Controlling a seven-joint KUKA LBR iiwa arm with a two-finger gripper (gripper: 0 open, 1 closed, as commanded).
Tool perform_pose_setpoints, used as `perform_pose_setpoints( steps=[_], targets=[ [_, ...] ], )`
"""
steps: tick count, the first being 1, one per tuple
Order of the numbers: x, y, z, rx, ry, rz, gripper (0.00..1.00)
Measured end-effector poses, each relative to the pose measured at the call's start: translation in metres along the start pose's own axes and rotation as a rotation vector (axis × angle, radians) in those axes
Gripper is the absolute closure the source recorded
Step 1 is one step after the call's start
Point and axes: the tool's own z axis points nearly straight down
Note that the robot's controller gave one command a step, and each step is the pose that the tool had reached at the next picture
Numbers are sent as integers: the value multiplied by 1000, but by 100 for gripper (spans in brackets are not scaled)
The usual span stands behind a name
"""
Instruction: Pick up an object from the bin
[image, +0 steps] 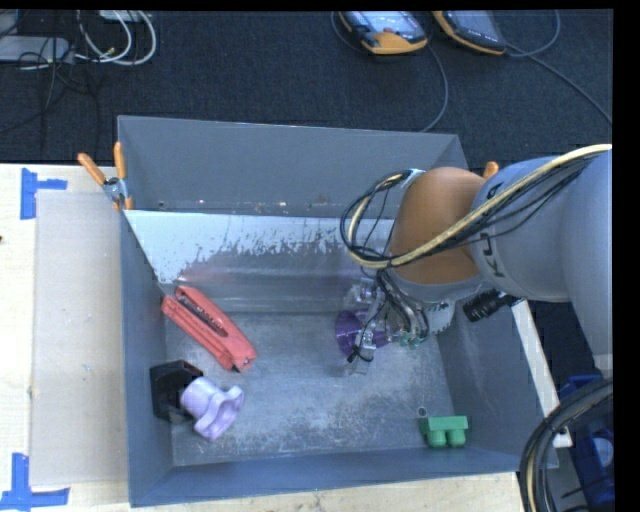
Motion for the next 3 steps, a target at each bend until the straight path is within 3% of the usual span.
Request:
perform_pose_setpoints(
  steps=[1, 2, 3],
  targets=[
    [8, -51, 20, 1, -1, -49, 0],
    [-8, -44, 22, 0, 0, -39, 100],
    [-8, -44, 22, 0, 0, -39, 100]
  ],
)
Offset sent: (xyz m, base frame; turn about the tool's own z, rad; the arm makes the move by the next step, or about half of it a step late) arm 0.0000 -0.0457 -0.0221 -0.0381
